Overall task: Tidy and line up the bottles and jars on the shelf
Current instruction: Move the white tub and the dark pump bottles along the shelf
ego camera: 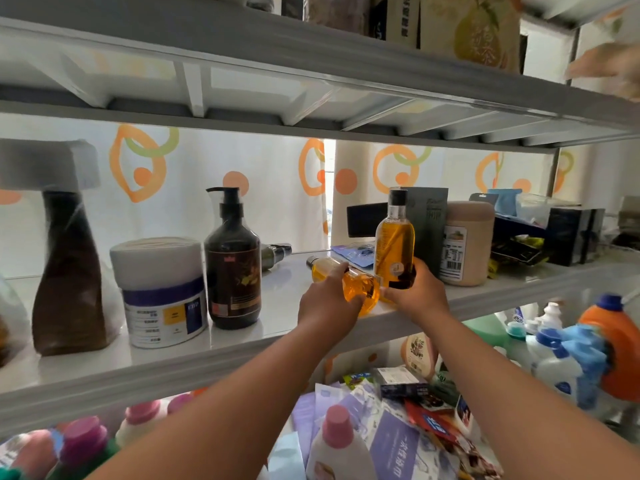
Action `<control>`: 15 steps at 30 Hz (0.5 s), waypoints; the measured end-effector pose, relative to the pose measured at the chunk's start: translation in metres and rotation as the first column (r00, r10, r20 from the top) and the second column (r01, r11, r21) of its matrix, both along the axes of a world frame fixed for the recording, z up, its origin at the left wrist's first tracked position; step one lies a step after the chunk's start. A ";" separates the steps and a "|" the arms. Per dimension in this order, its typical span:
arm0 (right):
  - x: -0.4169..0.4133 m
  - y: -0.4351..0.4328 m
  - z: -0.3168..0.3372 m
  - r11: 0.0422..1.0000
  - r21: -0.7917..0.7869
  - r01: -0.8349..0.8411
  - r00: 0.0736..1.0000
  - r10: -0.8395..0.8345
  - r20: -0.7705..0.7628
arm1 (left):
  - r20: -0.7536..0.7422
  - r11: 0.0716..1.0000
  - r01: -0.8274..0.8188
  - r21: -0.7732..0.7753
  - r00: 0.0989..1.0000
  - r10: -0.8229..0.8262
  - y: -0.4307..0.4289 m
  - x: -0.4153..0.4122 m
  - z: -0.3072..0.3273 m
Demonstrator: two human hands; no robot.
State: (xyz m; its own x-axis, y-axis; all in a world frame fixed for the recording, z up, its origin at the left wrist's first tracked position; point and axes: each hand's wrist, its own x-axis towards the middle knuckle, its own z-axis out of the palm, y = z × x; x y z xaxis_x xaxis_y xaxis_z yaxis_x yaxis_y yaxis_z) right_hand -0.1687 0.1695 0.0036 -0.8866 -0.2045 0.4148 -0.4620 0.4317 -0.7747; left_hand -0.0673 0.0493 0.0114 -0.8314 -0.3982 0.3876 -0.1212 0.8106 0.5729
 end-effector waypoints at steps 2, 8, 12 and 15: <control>0.001 0.001 0.000 1.000 -0.008 -0.029 1.000 0.029 -0.001 | -0.007 1.000 0.010 0.004 1.000 -0.010 0.005 -0.003 0.000; -0.002 0.003 -0.004 0.997 -0.026 -0.072 0.997 0.072 0.005 | -0.012 1.000 -0.010 -0.029 1.000 0.010 0.012 -0.008 0.000; -0.006 0.002 -0.003 0.994 0.055 -0.093 0.995 0.091 0.041 | 0.011 0.999 -0.022 -0.032 1.000 0.023 0.012 -0.005 -0.001; 0.000 -0.005 0.003 0.999 -0.037 0.040 0.999 -0.041 -0.020 | 0.048 0.999 -0.012 -0.029 0.999 0.014 0.010 -0.001 -0.001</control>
State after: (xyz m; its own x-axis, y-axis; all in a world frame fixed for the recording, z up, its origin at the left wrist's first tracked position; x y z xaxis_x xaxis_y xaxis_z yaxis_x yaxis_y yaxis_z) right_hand -0.1684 0.1647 0.0069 -0.8851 -0.1533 0.4394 -0.4607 0.4221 -0.7807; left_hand -0.0688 0.0591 0.0105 -0.8443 -0.3983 0.3586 -0.1589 0.8250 0.5424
